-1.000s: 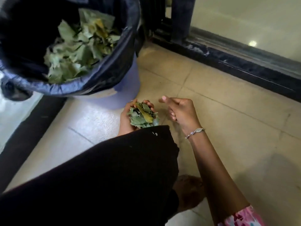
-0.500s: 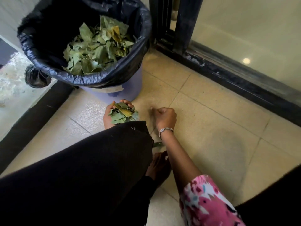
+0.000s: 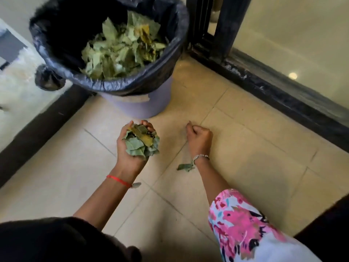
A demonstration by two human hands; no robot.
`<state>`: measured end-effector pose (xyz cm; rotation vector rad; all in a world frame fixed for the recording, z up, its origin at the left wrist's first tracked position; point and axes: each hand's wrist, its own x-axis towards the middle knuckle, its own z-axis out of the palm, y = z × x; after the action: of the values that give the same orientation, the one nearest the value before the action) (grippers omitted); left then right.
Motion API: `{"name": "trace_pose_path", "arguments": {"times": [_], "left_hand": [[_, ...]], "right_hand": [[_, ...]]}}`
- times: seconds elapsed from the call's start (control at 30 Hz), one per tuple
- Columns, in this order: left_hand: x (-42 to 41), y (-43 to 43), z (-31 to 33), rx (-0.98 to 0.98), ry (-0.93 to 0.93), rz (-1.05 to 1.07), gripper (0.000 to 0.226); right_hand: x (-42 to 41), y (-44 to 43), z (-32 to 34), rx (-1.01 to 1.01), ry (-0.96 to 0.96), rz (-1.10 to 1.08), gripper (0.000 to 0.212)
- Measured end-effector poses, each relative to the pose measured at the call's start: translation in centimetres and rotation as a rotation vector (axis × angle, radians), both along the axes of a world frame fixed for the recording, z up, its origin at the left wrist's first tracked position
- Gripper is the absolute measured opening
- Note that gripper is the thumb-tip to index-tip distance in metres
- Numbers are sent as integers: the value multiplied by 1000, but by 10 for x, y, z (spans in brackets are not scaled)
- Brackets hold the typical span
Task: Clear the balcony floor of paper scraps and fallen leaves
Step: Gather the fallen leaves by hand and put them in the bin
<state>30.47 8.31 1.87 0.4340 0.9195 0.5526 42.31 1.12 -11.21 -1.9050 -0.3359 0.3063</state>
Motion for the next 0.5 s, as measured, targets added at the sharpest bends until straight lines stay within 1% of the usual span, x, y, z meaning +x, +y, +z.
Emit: {"name": "trace_pose_path", "arguments": {"times": [0.03, 0.07, 0.1, 0.13, 0.17, 0.23, 0.3, 0.37, 0.5], "left_hand": [[-5, -2, 6, -28, -69, 70, 36], [-12, 5, -26, -118, -138, 116, 29], [-15, 11, -46, -308, -261, 122, 17], [-19, 15, -51, -416, -323, 90, 5], [-24, 18, -55, -459, -280, 95, 5], [-27, 24, -63, -468, -255, 157, 8], [-26, 25, -56, -399, -309, 179, 8], [-28, 28, -61, -390, -315, 164, 18], [-30, 31, -67, -415, -338, 124, 20]], "right_hand": [[0, -1, 2, 10, -18, 9, 62], [-1, 0, 0, 14, -22, 13, 62], [-2, 0, 0, 24, -8, 10, 60], [-3, -2, -2, 51, 36, 3, 56], [-4, -4, -2, 64, 66, 0, 51], [-4, -6, -4, 117, 129, -7, 44], [-4, -6, -2, 161, 158, -18, 42], [-5, -6, 1, 173, 175, -15, 42], [-6, -7, 4, 177, 189, -43, 42]]}}
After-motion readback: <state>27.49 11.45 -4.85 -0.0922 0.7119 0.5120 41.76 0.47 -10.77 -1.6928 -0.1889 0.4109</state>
